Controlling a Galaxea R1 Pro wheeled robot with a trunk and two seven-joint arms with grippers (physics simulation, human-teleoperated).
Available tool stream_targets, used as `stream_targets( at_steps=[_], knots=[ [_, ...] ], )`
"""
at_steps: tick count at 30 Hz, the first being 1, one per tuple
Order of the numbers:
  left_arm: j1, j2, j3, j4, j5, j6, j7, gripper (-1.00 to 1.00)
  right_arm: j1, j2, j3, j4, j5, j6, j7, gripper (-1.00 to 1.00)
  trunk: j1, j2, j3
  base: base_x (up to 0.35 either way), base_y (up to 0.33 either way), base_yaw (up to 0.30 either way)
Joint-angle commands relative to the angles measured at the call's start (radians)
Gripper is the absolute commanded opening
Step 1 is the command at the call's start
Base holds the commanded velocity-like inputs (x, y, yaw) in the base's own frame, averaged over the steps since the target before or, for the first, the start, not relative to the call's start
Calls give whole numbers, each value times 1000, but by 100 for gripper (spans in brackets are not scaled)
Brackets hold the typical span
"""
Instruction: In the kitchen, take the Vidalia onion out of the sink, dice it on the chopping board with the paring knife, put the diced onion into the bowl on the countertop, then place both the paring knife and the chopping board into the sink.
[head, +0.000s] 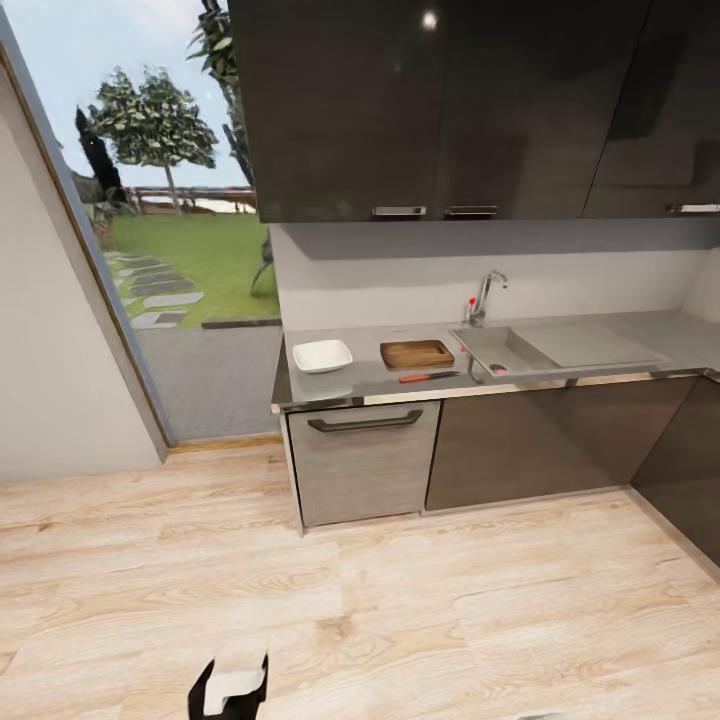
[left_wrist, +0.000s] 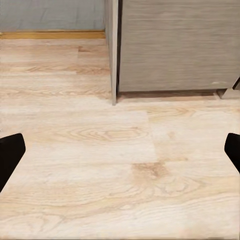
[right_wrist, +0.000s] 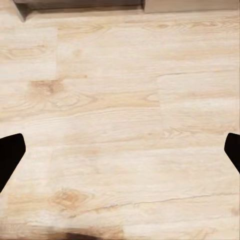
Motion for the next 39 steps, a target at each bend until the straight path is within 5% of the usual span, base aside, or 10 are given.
stream_targets(
  at_steps=[1, 8, 12, 15, 18, 24, 39],
  knots=[
    [-1, 1, 4, 4, -2, -6, 2, 100, -1, -3, 3, 1, -5, -9, 14, 100, 1, -2, -2, 0, 0, 0],
    [21, 3, 3, 4, -2, -26, 2, 100, -1, -10, 5, 5, -10, -90, 54, 100, 1, -2, -2, 0, 0, 0],
    [55, 5, 4, 4, -2, -146, 2, 100, -1, -11, 4, 6, -11, -129, 57, 100, 1, -2, -2, 0, 0, 0],
    [58, 5, 4, 4, -2, -146, 15, 100, -1, -11, 4, 6, -13, -132, 58, 100, 1, -2, -2, 0, 0, 0],
    [60, 1, 3, 3, -3, -146, 136, 100, -1, -11, 4, 6, -14, -135, 58, 100, 1, -2, -2, 0, 0, 0],
    [60, -6, 3, 2, -4, -146, 205, 100, -1, -11, 5, 6, -15, -135, 57, 100, 1, -2, -2, -37, -39, 0],
    [60, -7, 3, 2, -4, -146, 209, 100, -1, -11, 6, 7, -13, -135, 17, 100, 1, -2, -2, -90, -285, 0]
  ],
)
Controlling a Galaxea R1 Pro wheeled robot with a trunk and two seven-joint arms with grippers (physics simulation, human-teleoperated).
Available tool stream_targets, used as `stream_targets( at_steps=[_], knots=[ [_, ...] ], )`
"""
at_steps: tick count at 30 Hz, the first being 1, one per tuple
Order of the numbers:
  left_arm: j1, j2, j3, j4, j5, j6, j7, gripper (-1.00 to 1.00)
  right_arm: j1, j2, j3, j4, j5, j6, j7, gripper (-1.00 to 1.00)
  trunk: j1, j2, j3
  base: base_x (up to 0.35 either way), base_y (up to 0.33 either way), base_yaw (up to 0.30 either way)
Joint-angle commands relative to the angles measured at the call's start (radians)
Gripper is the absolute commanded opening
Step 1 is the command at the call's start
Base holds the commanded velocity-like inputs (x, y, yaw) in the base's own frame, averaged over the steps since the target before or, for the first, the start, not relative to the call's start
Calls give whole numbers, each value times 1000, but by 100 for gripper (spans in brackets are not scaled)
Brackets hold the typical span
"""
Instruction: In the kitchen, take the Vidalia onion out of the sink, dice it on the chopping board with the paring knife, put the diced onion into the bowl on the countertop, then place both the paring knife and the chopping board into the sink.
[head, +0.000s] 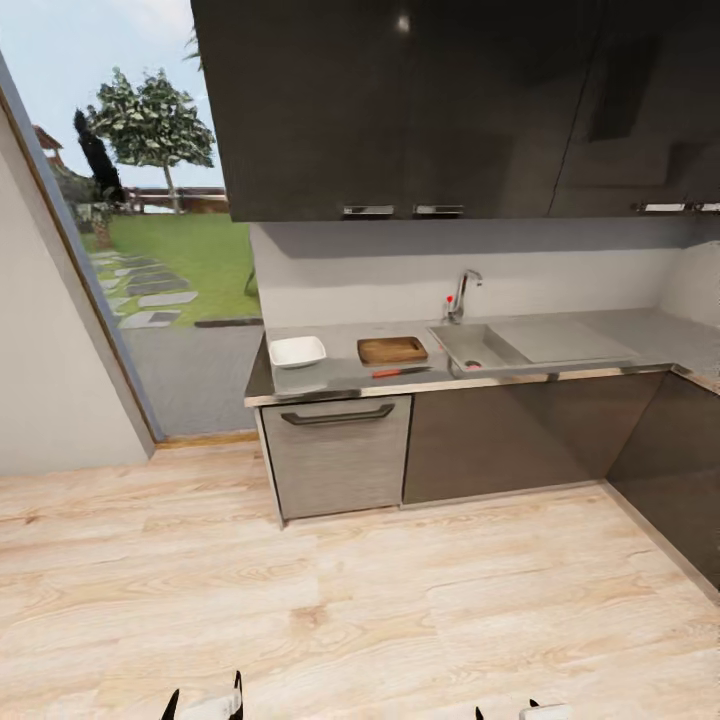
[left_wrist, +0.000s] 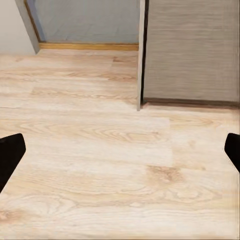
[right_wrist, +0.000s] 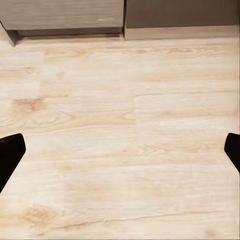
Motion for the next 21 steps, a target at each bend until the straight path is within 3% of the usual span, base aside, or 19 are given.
stream_targets(
  at_steps=[1, 21],
  knots=[
    [-2, 0, 4, 4, -1, -6, -1, 100, -1, 0, 3, 1, -6, -3, -1, 100, 1, -2, -2, -5, -322, 0],
    [-2, 0, 4, 4, -1, -2, -1, 100, -1, 2, 3, 1, -6, -3, -6, 100, 1, -2, -2, 48, -321, 0]
  ],
)
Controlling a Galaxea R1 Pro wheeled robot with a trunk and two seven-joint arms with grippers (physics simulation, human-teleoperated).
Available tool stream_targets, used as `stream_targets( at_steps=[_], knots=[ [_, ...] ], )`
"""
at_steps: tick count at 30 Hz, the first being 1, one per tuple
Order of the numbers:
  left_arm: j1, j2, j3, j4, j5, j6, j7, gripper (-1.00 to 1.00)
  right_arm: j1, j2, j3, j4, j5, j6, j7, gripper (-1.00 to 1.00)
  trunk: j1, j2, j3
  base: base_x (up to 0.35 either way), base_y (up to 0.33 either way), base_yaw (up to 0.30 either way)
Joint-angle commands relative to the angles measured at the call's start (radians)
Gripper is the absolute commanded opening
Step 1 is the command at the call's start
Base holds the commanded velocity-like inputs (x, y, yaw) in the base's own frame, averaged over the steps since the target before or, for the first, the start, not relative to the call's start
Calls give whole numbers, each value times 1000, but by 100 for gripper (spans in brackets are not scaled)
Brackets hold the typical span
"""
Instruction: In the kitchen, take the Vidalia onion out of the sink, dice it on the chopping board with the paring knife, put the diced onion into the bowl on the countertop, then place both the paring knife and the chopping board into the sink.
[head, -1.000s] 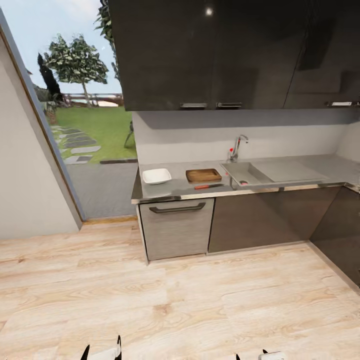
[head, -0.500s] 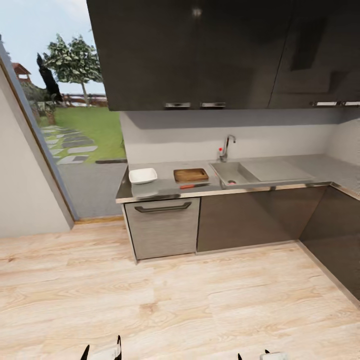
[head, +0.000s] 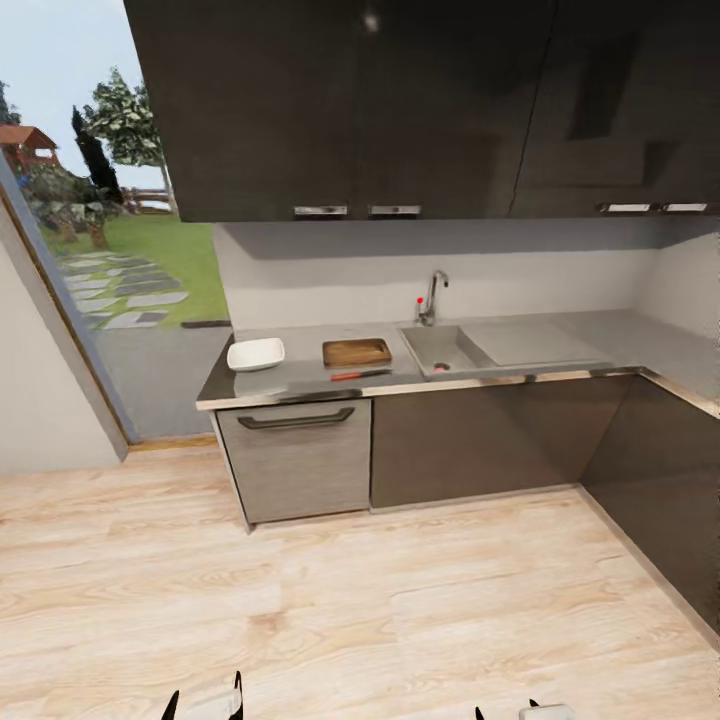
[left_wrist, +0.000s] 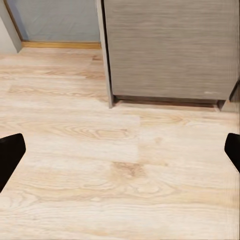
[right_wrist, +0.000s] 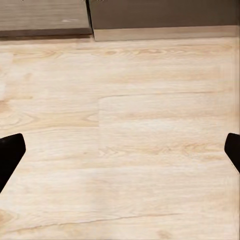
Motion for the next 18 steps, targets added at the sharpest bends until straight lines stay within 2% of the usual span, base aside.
stream_targets(
  at_steps=[1, 18],
  knots=[
    [-2, 0, 4, 4, -1, -6, -1, 100, -1, -1, 4, 1, -6, -3, 2, 100, 1, -2, -2, 105, -317, 0],
    [-2, 0, 4, 4, -1, -6, -1, 100, -1, -1, 5, 2, -6, -3, 2, 100, 1, -2, -2, 103, -317, 0]
  ],
)
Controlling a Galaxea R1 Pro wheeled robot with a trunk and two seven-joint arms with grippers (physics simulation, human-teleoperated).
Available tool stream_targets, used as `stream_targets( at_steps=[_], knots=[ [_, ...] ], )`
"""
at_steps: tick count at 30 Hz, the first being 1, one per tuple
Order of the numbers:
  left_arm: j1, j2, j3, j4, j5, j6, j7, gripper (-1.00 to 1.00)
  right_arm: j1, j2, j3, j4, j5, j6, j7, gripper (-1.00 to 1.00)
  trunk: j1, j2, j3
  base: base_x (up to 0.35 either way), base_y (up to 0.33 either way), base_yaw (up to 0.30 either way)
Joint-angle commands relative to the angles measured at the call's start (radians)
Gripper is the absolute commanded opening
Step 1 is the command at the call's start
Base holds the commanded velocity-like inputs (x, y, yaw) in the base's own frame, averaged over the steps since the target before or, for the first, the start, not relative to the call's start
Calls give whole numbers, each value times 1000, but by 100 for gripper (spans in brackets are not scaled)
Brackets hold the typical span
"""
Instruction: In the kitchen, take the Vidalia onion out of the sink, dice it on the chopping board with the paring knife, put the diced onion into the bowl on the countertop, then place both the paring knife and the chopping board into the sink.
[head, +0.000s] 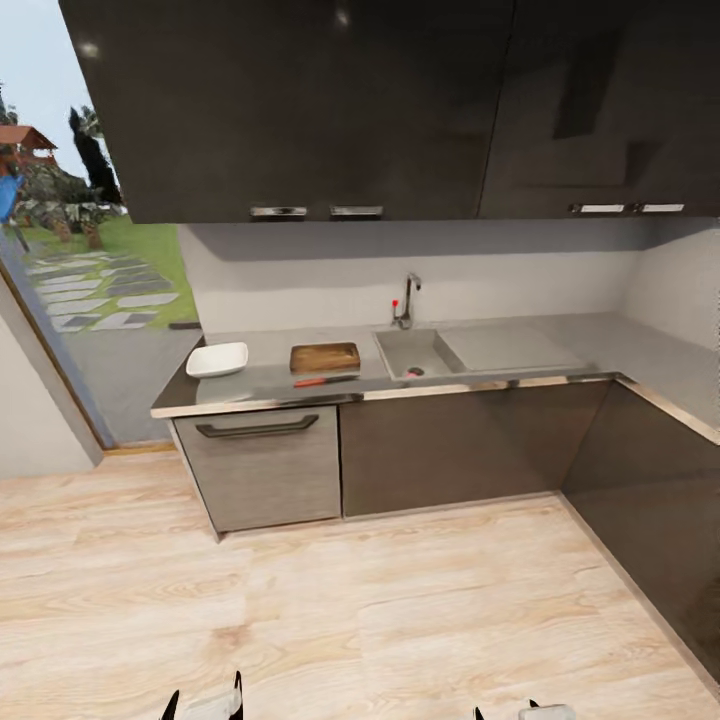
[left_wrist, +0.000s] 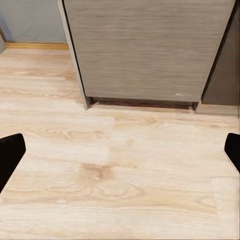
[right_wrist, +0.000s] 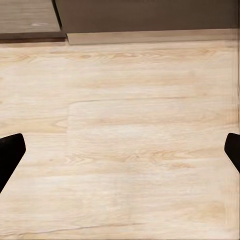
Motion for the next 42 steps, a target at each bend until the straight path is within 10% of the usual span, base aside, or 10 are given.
stream_targets(
  at_steps=[1, 42],
  knots=[
    [-2, 0, 4, 4, -1, -6, -1, 100, -1, -1, 4, 1, -6, -3, 2, 100, 1, -2, -2, 89, -317, 0],
    [-2, 2, 4, 4, -1, -5, 1, 100, -1, 2, 4, 31, -6, -3, 2, 100, 1, -2, -2, 174, -267, 0]
  ],
)
